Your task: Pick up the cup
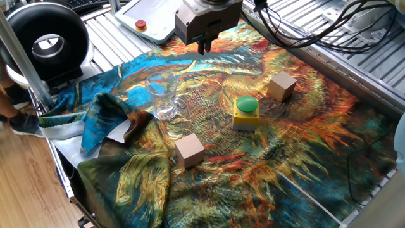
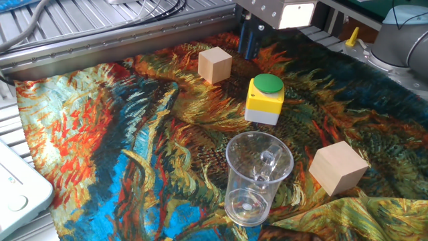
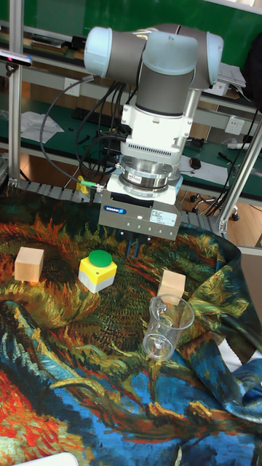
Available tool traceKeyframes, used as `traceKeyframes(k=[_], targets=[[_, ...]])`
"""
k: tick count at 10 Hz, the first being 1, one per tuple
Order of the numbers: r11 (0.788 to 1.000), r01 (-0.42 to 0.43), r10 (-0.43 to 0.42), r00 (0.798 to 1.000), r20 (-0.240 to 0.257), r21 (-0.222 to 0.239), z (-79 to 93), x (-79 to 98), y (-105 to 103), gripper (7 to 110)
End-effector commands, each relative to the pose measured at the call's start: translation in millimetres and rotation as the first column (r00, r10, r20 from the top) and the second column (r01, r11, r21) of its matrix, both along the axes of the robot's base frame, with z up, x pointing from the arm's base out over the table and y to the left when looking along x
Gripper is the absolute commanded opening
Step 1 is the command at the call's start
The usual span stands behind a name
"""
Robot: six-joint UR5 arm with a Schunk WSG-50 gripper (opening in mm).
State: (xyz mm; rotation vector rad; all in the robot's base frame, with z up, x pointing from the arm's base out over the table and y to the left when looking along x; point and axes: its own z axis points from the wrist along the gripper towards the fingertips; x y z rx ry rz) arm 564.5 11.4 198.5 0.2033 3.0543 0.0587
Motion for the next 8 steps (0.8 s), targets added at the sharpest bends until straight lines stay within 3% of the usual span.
traceKeyframes(k=[1, 8], targets=[[1.0, 0.004, -0.004, 1.0, 0.003, 0.013, 1.4, 0.7, 2.4, 7], [1.0, 0.0, 0.0, 1.0, 0.0, 0.009, 0.8, 0.0, 1.7, 7]])
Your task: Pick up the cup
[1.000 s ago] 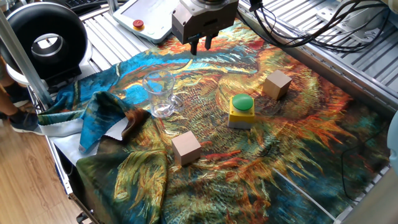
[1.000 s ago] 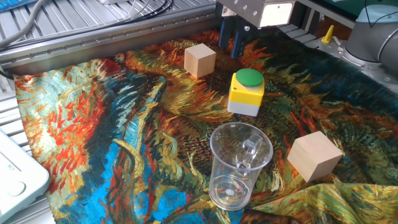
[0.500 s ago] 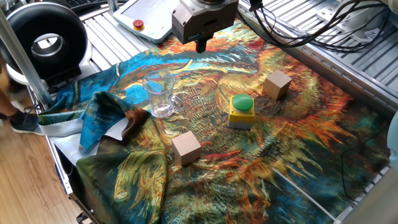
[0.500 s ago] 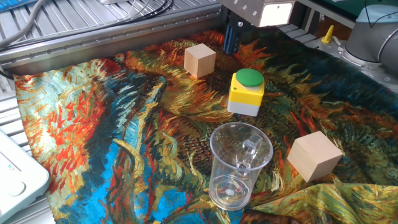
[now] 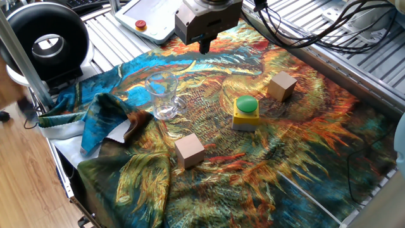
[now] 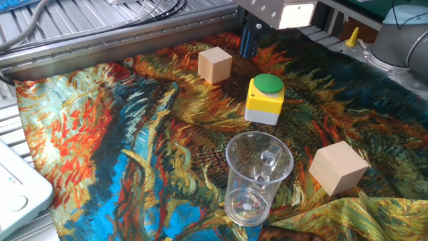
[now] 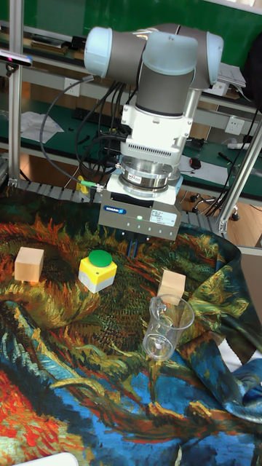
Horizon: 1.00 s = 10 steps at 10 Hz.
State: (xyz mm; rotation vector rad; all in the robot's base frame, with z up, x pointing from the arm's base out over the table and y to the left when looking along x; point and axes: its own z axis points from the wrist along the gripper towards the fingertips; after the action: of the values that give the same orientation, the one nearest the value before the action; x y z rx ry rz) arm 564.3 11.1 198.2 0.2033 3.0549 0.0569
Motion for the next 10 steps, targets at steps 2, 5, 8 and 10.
traceKeyframes(k=[2, 5, 8, 10], targets=[[1.0, -0.003, 0.003, 1.0, -0.003, 0.007, 1.1, -0.7, 1.2, 7], [1.0, -0.004, 0.004, 1.0, -0.003, 0.009, 1.7, -0.8, 1.4, 7], [1.0, -0.015, 0.015, 1.0, -0.012, -0.01, 1.7, -3.2, -3.1, 7], [1.0, -0.026, 0.026, 1.0, -0.013, -0.017, 1.0, -3.6, -5.2, 7]])
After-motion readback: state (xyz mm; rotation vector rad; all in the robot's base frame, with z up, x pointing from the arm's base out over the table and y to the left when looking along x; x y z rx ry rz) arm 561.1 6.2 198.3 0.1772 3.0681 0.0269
